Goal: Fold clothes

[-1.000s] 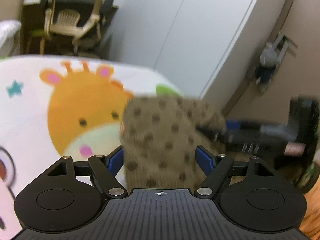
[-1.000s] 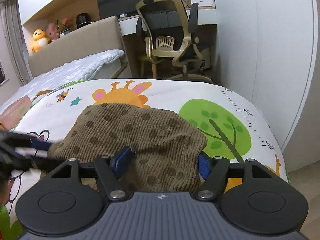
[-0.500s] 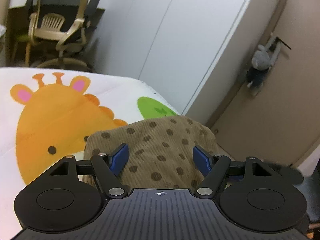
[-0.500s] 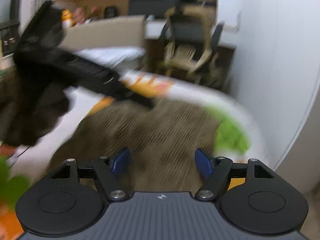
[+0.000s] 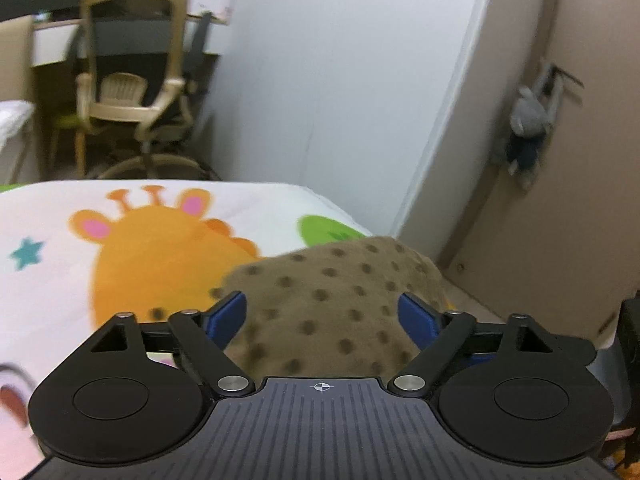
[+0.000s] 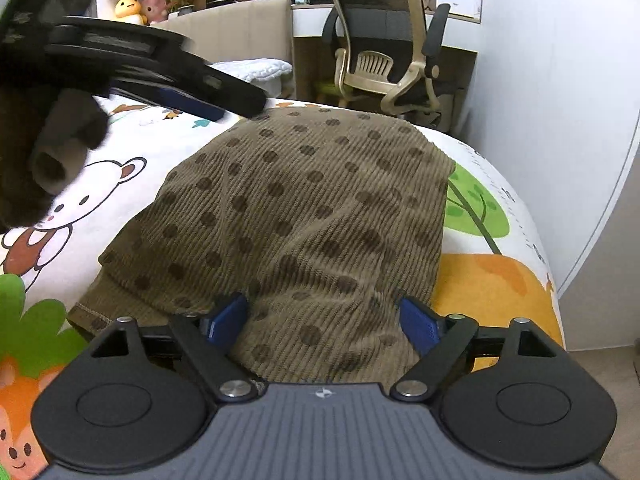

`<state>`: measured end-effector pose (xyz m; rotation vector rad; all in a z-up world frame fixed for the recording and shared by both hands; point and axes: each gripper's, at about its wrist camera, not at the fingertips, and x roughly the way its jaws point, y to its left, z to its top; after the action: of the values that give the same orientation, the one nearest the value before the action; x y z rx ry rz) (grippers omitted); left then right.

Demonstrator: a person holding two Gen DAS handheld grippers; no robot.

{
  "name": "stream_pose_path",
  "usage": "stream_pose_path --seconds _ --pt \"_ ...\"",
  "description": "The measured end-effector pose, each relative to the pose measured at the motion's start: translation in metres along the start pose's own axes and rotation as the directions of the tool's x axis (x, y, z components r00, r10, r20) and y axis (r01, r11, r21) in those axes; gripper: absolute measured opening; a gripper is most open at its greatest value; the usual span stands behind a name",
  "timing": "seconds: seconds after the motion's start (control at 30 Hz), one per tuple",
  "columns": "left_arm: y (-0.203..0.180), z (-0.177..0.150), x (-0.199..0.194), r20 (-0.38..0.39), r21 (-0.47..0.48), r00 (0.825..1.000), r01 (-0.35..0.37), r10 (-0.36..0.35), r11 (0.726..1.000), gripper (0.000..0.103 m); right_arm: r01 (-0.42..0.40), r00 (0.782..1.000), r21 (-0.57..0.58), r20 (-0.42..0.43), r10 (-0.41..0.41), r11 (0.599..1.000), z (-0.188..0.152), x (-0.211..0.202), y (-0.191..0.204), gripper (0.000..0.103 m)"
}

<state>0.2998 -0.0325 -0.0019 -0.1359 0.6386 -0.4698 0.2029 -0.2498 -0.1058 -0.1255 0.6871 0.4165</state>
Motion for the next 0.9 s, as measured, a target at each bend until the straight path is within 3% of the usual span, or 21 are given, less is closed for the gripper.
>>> stream_pose_path --seconds 0.1,0.2,0.3,0.43,0.6,0.73,0.8,0.9 --pt "0.031 -0.012 -0.006 -0.028 -0.123 0.999 0.035 -0.039 0.992 0.091 -0.006 1.0 0.022 0.002 0.006 1.0 -0.002 0.0 -0.002 0.083" --pt "0.059 -0.028 0.003 -0.079 -0.27 0.985 0.124 -0.151 0.955 0.09 -0.014 1.0 0.038 0.001 0.014 0.999 -0.002 0.001 -0.004 0.083" --pt "0.067 -0.039 0.016 -0.081 -0.345 0.971 0.185 -0.226 0.92 0.084 -0.016 1.0 0.035 -0.003 0.017 0.999 -0.001 -0.001 -0.005 0.084" --pt "0.062 -0.044 0.032 -0.096 -0.362 0.962 0.205 -0.255 0.909 0.071 -0.01 1.0 0.005 0.01 0.01 1.0 0.009 -0.014 -0.007 0.084" --pt "0.051 -0.045 0.036 -0.106 -0.326 0.969 0.179 -0.224 0.928 0.07 -0.043 0.994 0.198 0.111 0.021 0.979 0.045 -0.025 -0.052 0.087" --pt "0.043 -0.048 0.032 -0.1 -0.29 0.976 0.156 -0.192 0.944 0.068 -0.093 0.996 0.358 0.041 0.085 0.929 0.045 0.018 -0.081 0.087" --pt "0.04 -0.047 0.03 -0.094 -0.257 0.98 0.148 -0.177 0.955 0.067 -0.127 0.991 0.37 0.003 0.136 0.92 0.037 0.037 -0.079 0.084" --pt "0.042 -0.045 0.029 -0.077 -0.231 0.983 0.148 -0.169 0.962 0.066 -0.151 0.988 0.363 0.028 0.152 0.92 0.033 0.045 -0.073 0.082"
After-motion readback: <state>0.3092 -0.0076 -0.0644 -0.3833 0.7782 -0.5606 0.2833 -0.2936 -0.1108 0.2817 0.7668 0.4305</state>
